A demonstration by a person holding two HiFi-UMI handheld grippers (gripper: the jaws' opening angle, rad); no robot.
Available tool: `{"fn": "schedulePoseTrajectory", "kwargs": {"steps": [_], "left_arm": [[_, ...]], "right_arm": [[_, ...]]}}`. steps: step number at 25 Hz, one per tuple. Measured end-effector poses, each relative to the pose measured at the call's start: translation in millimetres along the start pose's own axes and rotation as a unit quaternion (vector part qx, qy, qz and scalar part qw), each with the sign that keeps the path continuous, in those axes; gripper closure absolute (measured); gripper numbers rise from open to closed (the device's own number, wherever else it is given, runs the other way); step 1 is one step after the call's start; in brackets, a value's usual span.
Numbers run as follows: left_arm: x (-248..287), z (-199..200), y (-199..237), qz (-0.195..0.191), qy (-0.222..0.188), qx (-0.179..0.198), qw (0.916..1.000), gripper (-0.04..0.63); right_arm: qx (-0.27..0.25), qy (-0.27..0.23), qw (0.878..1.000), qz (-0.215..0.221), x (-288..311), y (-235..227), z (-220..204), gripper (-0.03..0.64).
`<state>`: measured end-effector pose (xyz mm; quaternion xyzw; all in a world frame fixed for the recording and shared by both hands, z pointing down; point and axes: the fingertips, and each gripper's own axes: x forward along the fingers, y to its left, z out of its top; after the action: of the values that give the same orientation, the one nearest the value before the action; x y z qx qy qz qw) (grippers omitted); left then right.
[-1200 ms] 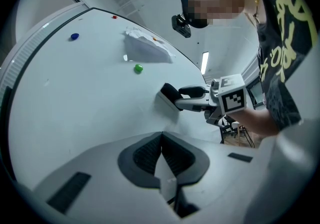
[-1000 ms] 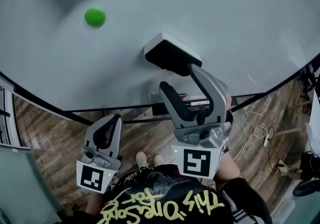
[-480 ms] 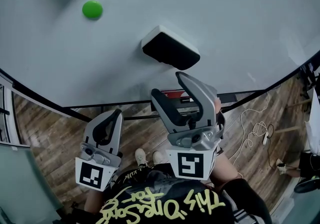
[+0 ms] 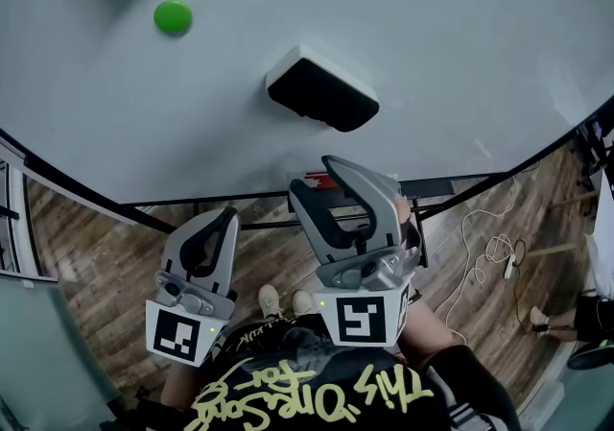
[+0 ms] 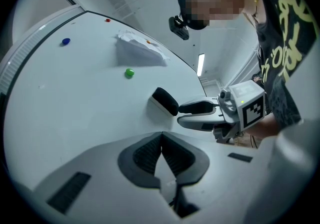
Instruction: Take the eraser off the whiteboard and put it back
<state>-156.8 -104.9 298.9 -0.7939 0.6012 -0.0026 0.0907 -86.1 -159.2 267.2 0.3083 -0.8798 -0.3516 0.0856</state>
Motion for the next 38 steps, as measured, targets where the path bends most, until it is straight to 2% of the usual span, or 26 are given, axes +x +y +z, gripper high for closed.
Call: {"fn": "schedulePoseTrajectory", "kwargs": {"steps": [10,14,19,22,28,31,38], "left_arm": [[6,1,-10,0.001,-0.005,0.004,1.0000,0.588],[8,3,-17,0.001,-0.010,0.004,0.9999,0.588],[9,3,-25,0.005,-0.015,0.003,0.9999,0.588],[8,1,-28,0.006,-0.014,0.001,0.9999,0.588],[10,0,-32,0.007,-0.015,0.001,0.9999,0.588],[11,0,-36,0.008,-0.016,0.001,0.9998,0.588],[12,-2,-40,0.012,-0.014,0.002,0.9998,0.588]], "right_arm": [[0.021,-0.015,1.000,0.008,-7,7,-4,0.510],[0.028,0.002,0.999,0.021,-15,13,-14,0.536],[0.031,-0.015,0.999,0.020,-21,14,-12,0.572],[0.042,0.006,0.999,0.035,-27,21,-21,0.577],[0.058,0.003,0.997,0.041,-30,23,-25,0.592],[0.058,-0.018,0.997,0.039,-32,22,-20,0.592],[0.070,-0.015,0.996,0.053,-34,30,-27,0.599]]}}
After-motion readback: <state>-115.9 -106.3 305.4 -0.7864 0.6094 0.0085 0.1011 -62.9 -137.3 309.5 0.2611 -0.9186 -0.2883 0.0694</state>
